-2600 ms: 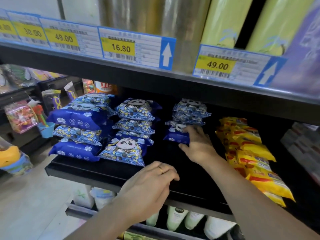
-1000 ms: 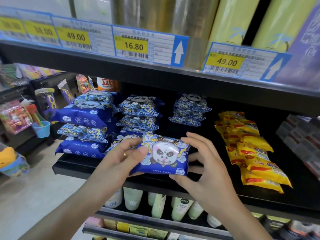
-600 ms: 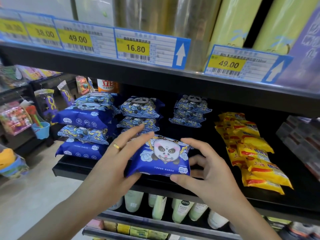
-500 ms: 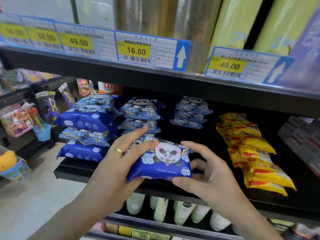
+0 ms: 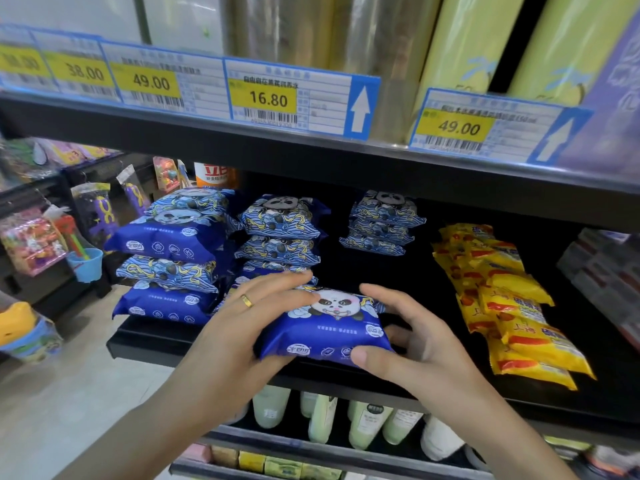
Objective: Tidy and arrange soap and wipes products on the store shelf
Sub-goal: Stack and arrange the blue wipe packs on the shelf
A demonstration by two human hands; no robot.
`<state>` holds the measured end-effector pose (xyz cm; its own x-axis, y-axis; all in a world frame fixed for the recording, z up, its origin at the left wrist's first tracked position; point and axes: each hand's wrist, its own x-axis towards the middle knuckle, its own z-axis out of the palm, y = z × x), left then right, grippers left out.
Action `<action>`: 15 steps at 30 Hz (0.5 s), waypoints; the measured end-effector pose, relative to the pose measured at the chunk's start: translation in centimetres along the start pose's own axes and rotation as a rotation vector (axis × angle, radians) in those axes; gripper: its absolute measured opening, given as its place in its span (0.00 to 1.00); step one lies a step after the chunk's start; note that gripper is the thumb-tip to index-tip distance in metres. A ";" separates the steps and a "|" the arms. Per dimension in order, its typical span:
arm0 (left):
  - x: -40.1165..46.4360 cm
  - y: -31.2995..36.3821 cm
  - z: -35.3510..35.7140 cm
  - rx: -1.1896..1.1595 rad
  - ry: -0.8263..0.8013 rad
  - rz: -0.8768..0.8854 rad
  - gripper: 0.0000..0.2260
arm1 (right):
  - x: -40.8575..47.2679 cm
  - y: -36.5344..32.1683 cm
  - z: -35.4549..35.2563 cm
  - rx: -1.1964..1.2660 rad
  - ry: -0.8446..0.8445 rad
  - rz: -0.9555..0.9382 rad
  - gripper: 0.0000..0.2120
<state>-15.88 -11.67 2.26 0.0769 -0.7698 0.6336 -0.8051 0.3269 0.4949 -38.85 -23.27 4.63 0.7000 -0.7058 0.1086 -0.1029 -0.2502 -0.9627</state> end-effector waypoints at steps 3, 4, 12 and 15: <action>0.0 0.0 0.3 -0.063 0.016 -0.029 0.23 | -0.1 -0.2 0.2 -0.056 -0.009 -0.021 0.32; -0.1 -0.1 0.4 -0.098 0.023 -0.043 0.22 | -0.1 -0.2 0.3 -0.075 0.004 -0.043 0.30; -0.2 -0.6 0.3 -0.432 0.027 -0.343 0.21 | -0.1 -0.3 0.8 -0.177 0.065 -0.247 0.31; -0.1 -0.7 0.2 -0.458 0.029 -0.389 0.20 | 0.0 -0.2 0.9 -0.193 0.087 -0.266 0.33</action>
<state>-15.47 -11.91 1.72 0.3363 -0.8670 0.3677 -0.3797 0.2325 0.8954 -38.13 -22.61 4.64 0.6582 -0.6510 0.3781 -0.0630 -0.5481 -0.8340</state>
